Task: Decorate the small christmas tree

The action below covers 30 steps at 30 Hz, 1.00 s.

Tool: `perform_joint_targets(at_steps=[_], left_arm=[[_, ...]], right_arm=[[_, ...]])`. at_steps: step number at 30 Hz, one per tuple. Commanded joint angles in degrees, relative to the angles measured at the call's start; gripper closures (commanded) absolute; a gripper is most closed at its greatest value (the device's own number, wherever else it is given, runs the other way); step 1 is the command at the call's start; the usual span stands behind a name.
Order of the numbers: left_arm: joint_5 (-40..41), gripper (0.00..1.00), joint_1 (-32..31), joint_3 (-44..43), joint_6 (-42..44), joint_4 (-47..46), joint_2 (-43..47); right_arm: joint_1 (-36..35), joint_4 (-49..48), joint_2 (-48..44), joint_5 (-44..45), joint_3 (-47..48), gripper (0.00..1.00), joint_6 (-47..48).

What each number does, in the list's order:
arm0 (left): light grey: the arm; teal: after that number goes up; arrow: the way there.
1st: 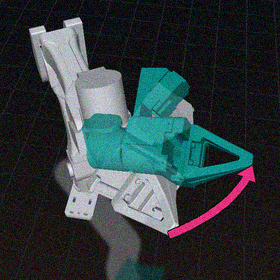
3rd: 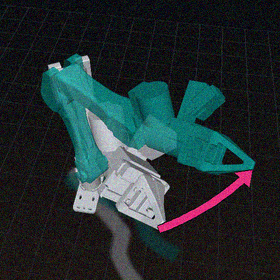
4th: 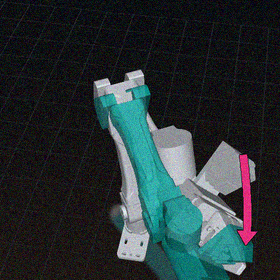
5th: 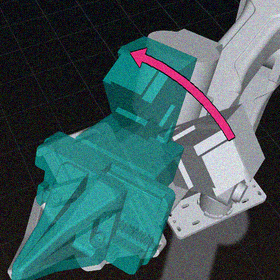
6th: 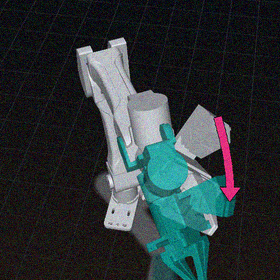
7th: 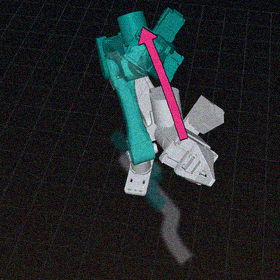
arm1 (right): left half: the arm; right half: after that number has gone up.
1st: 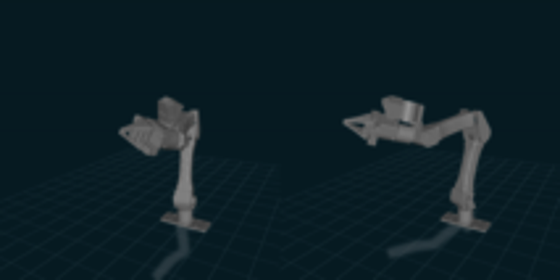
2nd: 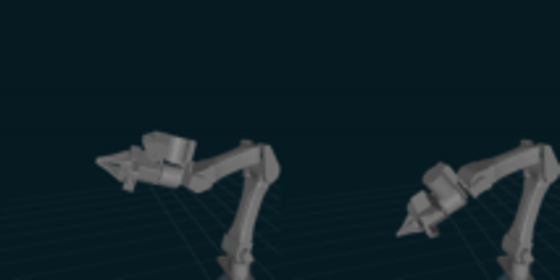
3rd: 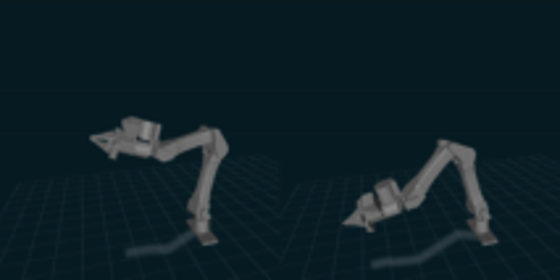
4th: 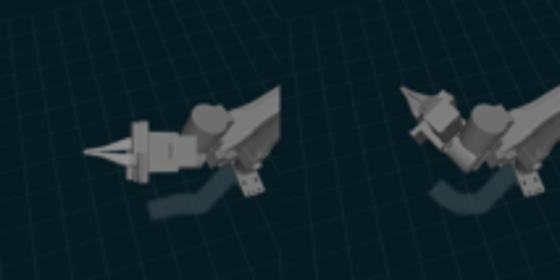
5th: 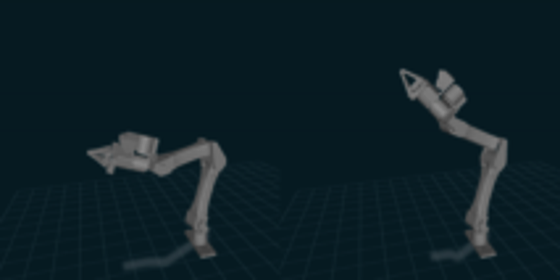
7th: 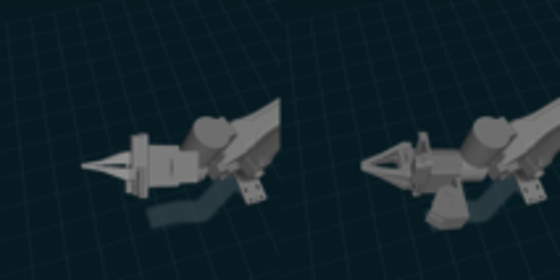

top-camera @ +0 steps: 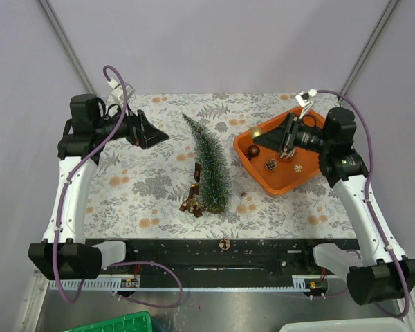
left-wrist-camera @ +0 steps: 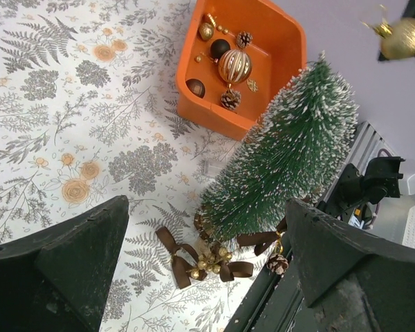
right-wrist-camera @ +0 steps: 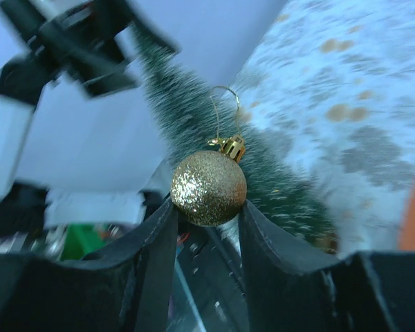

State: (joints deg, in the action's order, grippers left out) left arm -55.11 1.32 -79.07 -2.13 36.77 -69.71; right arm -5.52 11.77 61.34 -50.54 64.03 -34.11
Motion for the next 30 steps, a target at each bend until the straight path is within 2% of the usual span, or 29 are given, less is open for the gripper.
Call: perform_joint_targets(at_steps=[1,5,12,18,26,30], left_arm=[[-2.72,0.01,0.35,1.72,-1.65,-6.54,1.69],[-2.9,0.01,0.26,2.69,-1.3,-6.71,1.86],[-3.77,0.01,0.26,5.23,-1.38,-9.0,2.56],[-7.28,0.01,0.35,7.34,-3.75,-11.8,2.48],[-11.77,0.01,-1.06,12.88,-10.61,-22.7,1.07],[-11.16,0.01,-5.44,14.11,-12.37,-25.78,0.02]], right_arm=[[-7.39,-5.35,-1.31,-14.75,-0.22,0.75,0.97],[-9.68,4.38,0.27,-14.41,2.76,0.76,7.29],[-10.92,12.3,-0.43,-11.16,4.61,0.75,12.48],[-11.88,15.65,2.02,-7.38,6.63,0.75,15.82],[-16.28,18.2,7.12,-1.75,10.41,0.76,19.34],[-16.45,18.29,7.04,0.44,11.38,0.76,19.52]])
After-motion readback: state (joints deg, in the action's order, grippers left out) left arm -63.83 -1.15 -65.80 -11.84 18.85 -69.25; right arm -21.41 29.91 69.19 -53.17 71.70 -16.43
